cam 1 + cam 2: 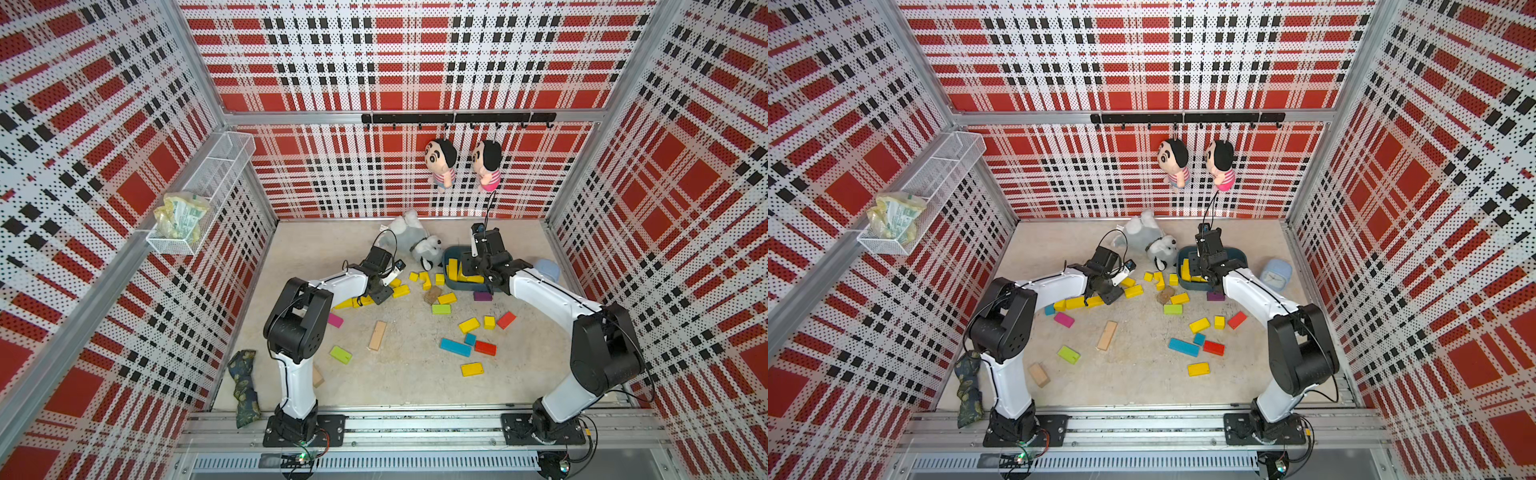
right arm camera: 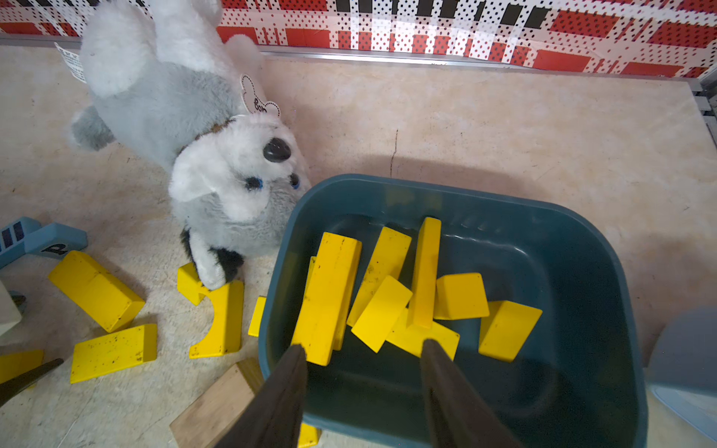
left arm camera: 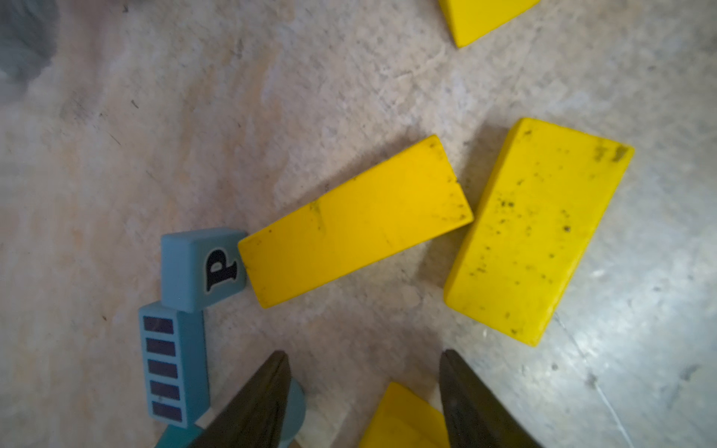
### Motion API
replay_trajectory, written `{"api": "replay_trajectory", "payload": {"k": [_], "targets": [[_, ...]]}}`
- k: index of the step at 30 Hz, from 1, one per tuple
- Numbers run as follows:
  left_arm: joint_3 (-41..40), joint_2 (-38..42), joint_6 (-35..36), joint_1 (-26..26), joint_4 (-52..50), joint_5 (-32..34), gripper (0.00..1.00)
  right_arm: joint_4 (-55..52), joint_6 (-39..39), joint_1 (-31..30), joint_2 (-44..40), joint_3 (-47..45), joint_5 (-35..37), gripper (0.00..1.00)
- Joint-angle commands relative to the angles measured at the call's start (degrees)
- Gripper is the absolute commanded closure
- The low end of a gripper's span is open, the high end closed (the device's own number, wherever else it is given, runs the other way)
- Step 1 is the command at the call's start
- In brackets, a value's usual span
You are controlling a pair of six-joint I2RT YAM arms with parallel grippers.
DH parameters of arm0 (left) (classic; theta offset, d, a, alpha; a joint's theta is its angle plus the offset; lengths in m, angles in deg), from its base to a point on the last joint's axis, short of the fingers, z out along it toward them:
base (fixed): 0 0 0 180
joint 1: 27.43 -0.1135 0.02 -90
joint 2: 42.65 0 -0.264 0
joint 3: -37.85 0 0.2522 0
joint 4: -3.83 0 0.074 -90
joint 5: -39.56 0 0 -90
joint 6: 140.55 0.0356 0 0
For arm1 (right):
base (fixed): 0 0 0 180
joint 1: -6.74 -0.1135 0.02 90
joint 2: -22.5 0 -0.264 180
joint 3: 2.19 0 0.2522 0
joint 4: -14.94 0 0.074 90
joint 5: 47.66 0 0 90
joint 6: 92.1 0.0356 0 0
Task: Pick out the yellow building blocks
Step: Pick up the building block from the center of the board.
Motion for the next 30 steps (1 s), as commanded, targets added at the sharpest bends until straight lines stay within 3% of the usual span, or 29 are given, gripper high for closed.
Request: {"api": "replay_trajectory", "payload": {"k": [1,12,23,30], "targets": [[1.1,-0.3,3.5,-0.4,-3.6,-0.5,0.36,-1.2,-0.4,0.4,-2.9,-1.3,1.2,0.49],[-3.7,5.8,6.2,-2.9,-6.7,-5.5,0.33,-1.2,0.3,0.4,-3.5,-2.8,1.2,0.49],[-6.7,10.0,9.1,-4.9,-9.2,-5.4,0.28,-1.3,0.5,0.0,-3.3,-2.6,0.8,0.49],[-6.4,7.4,11.0,-4.4,-8.4,-3.0,0.32,-1.1,0.9,-0.2,-3.6,-3.0,0.8,0.49]]}}
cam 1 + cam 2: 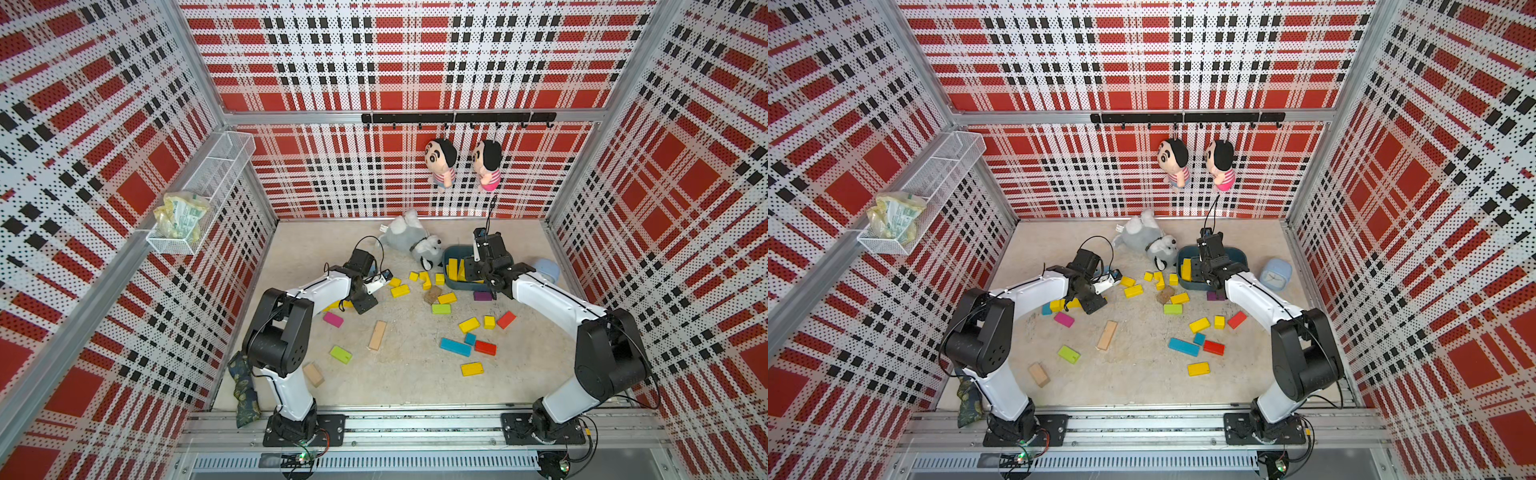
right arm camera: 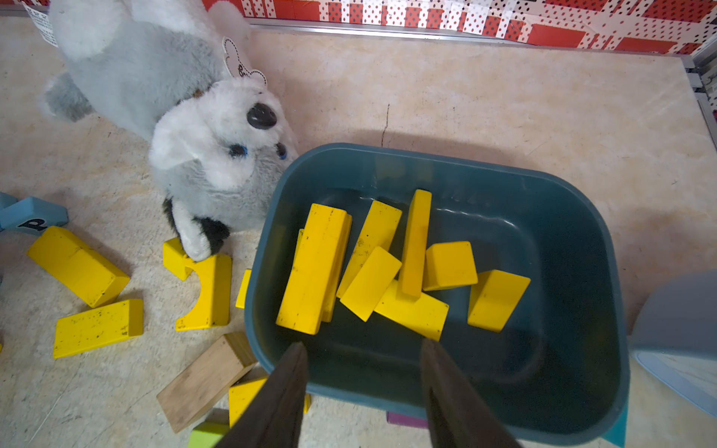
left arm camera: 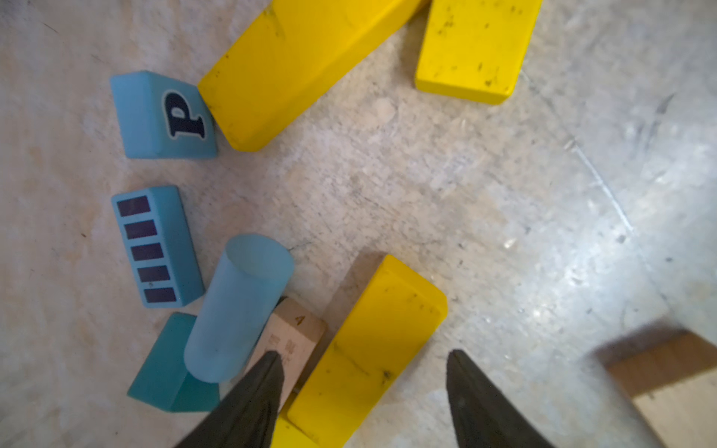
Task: Pick out the yellow building blocks
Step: Pick up the building block from the center of the board.
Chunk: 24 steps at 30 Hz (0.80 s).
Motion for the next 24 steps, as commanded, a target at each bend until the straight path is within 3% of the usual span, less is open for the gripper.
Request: {"api": "replay_trajectory", "payload": {"k": [1,11,24], "targets": [[0.4,-1.5,1.9,0.5,-0.2,0.5,0.32,0.2,0.7,-0.2,-1.7,-0.5,0.4,0.49],[0.7,-4.8,2.5,3.2,1.2,1.3,0.41,0.8,1.6,-0.3,-2.6,-1.9,0.7,0.49],[-0.3,-2.9,2.3,2.3,1.2,4.2,0.69,1.5,2.1,-0.3,-2.5,-2.3,0.7,0.49]]}}
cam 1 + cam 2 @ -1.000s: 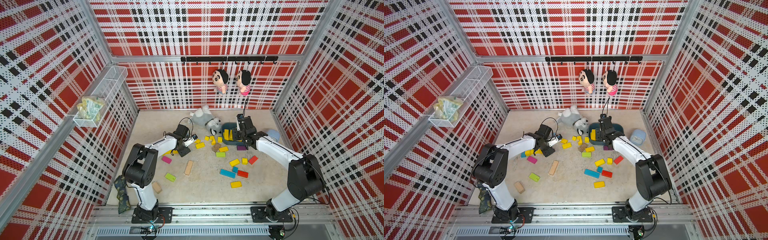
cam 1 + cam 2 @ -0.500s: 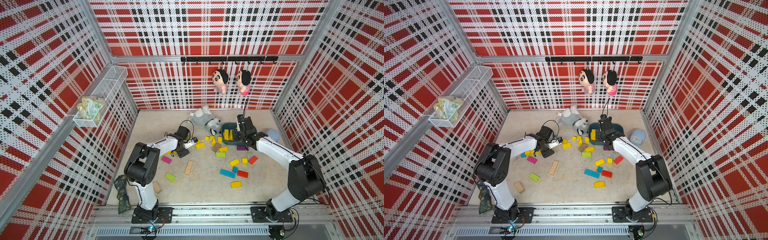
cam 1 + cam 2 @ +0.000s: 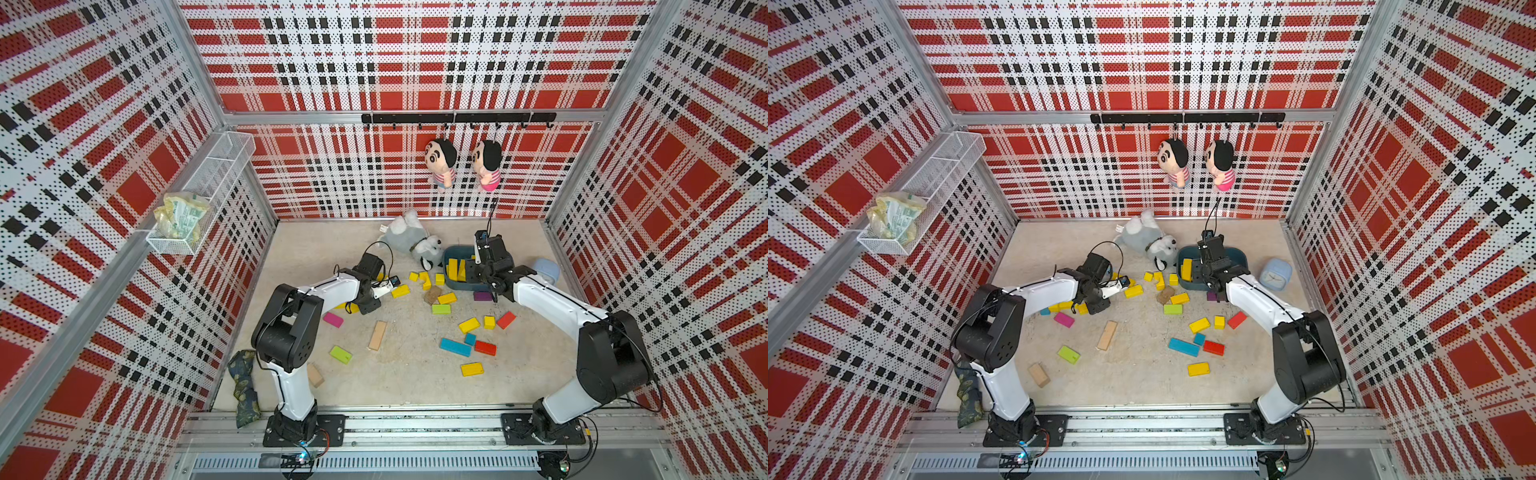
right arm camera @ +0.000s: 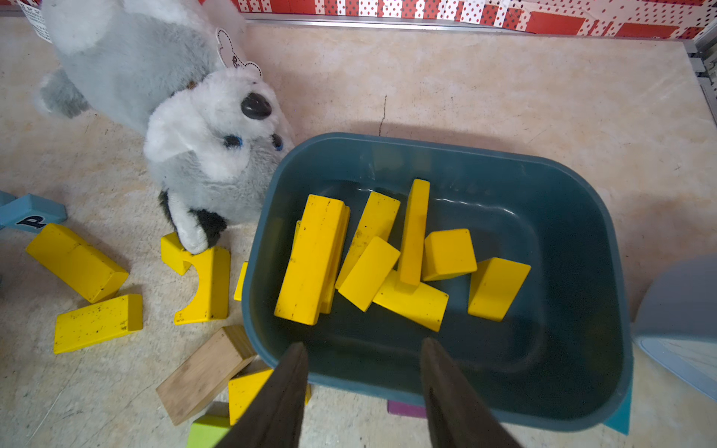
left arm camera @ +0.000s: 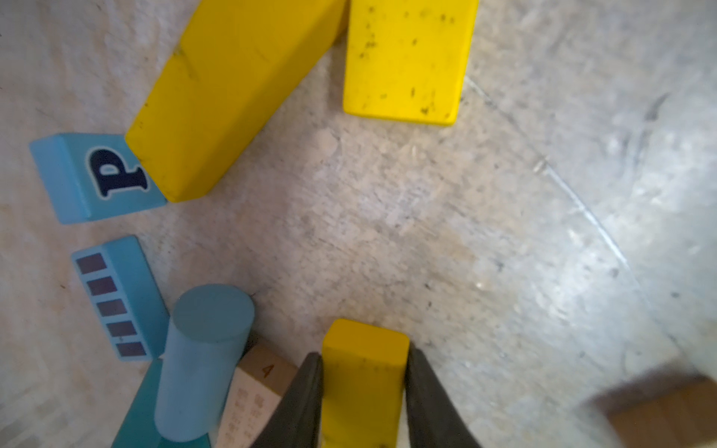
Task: Pick out the yellow building blocks
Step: Pick up the building block from the center of the board.
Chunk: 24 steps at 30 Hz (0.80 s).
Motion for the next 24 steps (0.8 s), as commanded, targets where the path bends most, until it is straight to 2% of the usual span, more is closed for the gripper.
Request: {"api": "replay_trajectory", "payload": {"k": [1,8,12,18,24], "targets": [[-0.6,0.4,0.4,-0.7,-0.3,1.3,0.71,1.1,0.6,-0.3,-1.5,-0.6,0.6,0.49],[1.8,3.0,-2.7,0.4,0.5,0.5,0.85,1.1,0.6,-0.3,-1.9,-0.7,0.7,0.49],[1.8,6.7,-8.8,0.7,4.7,0.5,1.0,1.4,0.3,-0.4,-2.9,-1.7,-0.8,0.5],[-2.1,13.9,-27.3,1.5,19.6,-3.5,1.0,4.1,-0.8,-3.1,-4.1,-3.8,-7.8,0.49],[-14.5,20.6,-53.2,1.9,46.6,-7.8,1.0,12.0,-4.1,-8.2,-6.6,-7.7,-19.5,0.48]]}}
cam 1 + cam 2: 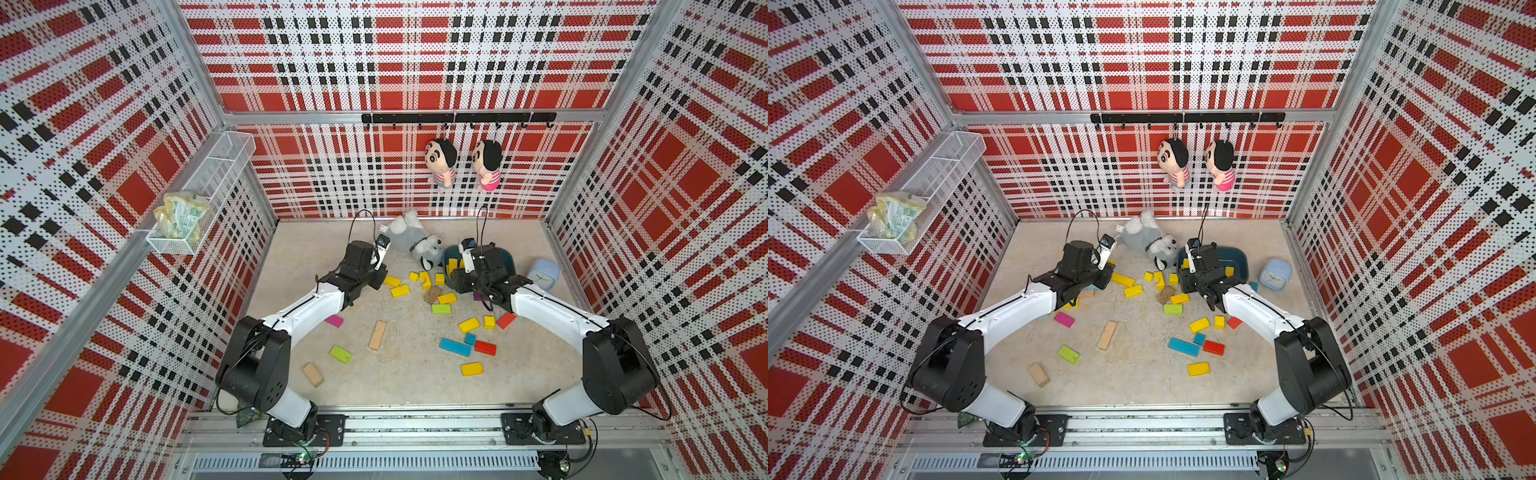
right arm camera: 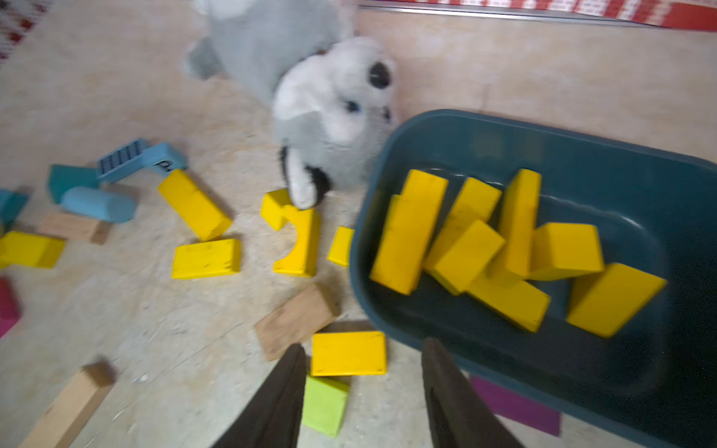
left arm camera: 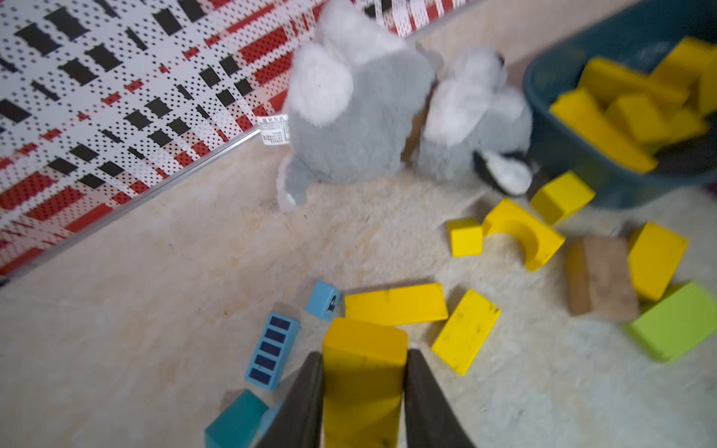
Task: Pick out the yellow building blocks
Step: Pick up the building block from the center of the board.
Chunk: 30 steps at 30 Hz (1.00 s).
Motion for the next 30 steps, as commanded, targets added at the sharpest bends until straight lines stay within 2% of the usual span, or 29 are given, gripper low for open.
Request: {"api": "replay_trajectory", "payload": {"k": [1,4,8,14,22,25,30], "targets": [[-7.6,2.8,-21.0,0.7,21.8,-4.0,1.0,7.0,-2.5,-2.6,-2.9,-1.9,-9.5,0.48],[-12.1,3.9,-31.0,1.6,32.5,-4.4,1.0,11.1,-3.5,-5.0,-2.9,-3.2,-13.3,0.48],[-14.0,3.0,-36.9,4.4,39.5,-4.9,1.0,17.9,-4.0,-8.3,-1.6,-3.7,-16.6,0.48],[-13.5,1.4,-38.2,8.2,40.5,-3.8,1.0,21.4,-3.8,-10.9,3.0,-0.7,-14.8,0.48],[-12.9,0.8,-39.9,10.0,41.3,-2.4,1.0,21.8,-4.5,-11.1,6.6,2.5,-9.1,0.53],[-13.1,0.8,-40.5,10.4,41.3,-1.5,1.0,21.6,-4.8,-11.1,7.1,2.9,-7.4,0.58],[-13.4,0.9,-41.3,10.9,41.4,-0.4,1.0,22.3,-4.9,-11.1,7.3,2.6,-6.8,0.72]]}}
